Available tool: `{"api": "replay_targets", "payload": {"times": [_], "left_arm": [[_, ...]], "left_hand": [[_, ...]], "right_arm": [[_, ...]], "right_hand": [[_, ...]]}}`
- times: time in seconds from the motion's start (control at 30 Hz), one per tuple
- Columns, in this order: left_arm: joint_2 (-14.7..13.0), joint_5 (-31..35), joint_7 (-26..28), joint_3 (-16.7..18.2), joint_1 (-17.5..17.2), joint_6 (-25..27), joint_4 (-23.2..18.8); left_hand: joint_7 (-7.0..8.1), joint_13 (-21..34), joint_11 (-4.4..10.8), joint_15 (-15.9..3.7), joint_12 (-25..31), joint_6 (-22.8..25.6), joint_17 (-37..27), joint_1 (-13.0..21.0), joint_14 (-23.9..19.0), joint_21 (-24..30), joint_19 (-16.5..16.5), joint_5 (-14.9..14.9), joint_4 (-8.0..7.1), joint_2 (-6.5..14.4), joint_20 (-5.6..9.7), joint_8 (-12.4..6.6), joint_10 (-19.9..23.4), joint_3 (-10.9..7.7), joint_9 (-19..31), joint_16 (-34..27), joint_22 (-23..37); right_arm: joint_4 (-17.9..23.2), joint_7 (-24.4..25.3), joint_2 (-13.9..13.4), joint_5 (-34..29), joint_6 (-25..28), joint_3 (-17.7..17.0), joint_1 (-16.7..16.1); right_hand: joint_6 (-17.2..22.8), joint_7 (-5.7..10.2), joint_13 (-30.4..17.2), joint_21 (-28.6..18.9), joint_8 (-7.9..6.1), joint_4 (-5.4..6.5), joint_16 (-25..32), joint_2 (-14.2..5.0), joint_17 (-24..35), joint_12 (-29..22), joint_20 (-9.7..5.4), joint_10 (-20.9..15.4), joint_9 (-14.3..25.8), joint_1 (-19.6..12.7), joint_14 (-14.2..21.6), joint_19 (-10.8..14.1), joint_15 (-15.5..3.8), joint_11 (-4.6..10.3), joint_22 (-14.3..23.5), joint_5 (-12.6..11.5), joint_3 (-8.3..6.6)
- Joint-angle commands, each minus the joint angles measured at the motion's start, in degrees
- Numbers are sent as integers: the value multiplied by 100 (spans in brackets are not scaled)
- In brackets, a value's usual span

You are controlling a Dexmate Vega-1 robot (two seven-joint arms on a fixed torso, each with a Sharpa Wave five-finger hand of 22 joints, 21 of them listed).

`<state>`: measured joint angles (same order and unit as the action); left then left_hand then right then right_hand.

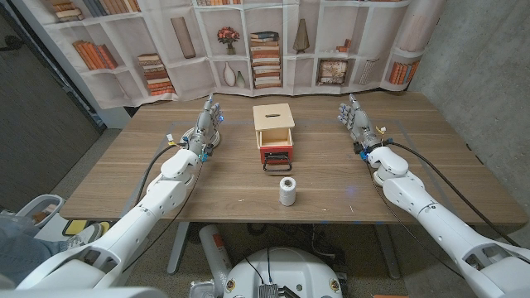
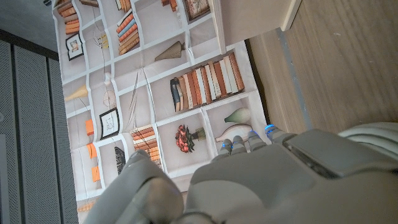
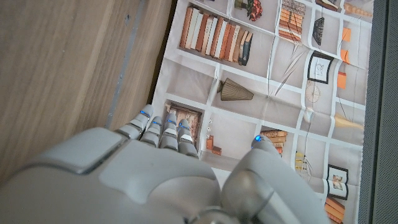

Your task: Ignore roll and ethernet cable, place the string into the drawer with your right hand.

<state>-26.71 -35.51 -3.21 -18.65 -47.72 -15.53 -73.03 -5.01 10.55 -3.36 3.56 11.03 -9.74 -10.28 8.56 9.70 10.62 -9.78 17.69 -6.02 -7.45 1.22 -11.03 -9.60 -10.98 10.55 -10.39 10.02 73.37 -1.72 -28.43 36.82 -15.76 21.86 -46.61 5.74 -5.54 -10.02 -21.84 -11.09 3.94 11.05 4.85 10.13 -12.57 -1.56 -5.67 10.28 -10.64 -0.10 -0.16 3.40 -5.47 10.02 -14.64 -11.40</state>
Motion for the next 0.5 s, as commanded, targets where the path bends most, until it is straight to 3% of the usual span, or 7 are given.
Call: {"api": "replay_targets", "payload": {"times": [0.03,0.5], "left_arm": [[506,522,-351,585,-34,336,100],[798,1002,-512,942,-69,594,-32]], "left_hand": [[-8,9,-6,2,42,-422,-8,76,688,31,-737,40,2,17,-3,-40,-410,-36,11,-23,28],[-9,9,-16,4,51,-409,-7,115,679,43,-729,70,18,45,-7,-42,-395,-33,12,-27,28]], "right_arm": [[-194,-57,117,-13,28,33,140],[68,36,78,-41,-103,-39,-33]], "right_hand": [[37,-17,-27,-34,-30,4,23,12,21,-32,-97,-24,27,-44,-1,6,49,-36,9,-26,-42],[64,9,-30,-9,-30,-26,36,-14,20,-59,-93,-148,28,-76,90,89,21,-2,11,-35,-43]]}}
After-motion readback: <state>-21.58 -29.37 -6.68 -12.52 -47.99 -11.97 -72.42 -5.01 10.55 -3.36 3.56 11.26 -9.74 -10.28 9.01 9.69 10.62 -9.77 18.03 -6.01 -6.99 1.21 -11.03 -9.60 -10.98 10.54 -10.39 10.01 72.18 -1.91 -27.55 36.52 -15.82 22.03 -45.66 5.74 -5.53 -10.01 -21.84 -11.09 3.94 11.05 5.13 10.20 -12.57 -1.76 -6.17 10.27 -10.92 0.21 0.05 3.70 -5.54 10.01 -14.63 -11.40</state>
